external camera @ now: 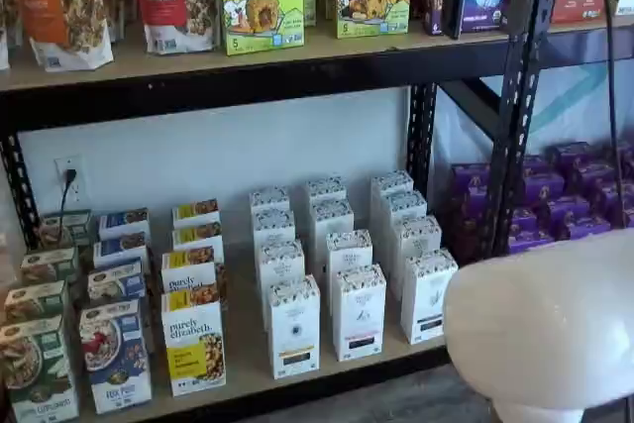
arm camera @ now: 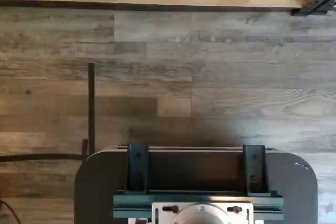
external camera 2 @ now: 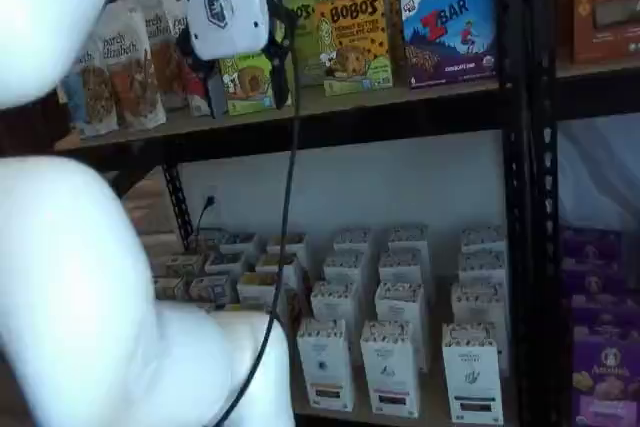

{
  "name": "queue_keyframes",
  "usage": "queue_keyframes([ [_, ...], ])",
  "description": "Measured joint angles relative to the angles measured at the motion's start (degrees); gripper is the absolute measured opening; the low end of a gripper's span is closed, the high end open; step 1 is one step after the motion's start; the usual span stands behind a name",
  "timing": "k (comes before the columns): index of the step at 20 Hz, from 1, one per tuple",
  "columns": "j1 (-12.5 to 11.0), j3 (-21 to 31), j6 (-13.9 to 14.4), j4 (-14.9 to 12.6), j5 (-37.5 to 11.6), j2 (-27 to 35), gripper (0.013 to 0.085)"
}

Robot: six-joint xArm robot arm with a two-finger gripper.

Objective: Pick up the white box with a yellow strip in the middle, on the bottom shelf, the fourth box from the left

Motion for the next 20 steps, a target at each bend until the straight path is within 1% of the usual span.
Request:
queue_keyframes([
  [2, -1.0, -0.1, -0.5, 1.1, 0.2, 0.1, 0.0850],
  [5, -1.1, 0.2, -0.6, 1.2, -0.2, -0.2, 0.0850],
  [7, -0.5, 0.4, -0.3, 0.6, -0.4, -0.4, 0.0850],
  [9, 0.6, 1.2, 0.3, -0.5, -1.3, -0.8, 0.0850],
  [11, 1.0, 2.5, 0.6, -0.9, -2.6, -1.4, 0.0850],
  [15, 0.0, 5.9, 0.1, 0.6, -5.1, -1.7, 0.0850],
  [20, 1.9, 12.1, 1.5, -0.4, -10.6, -2.4, 0.0850],
])
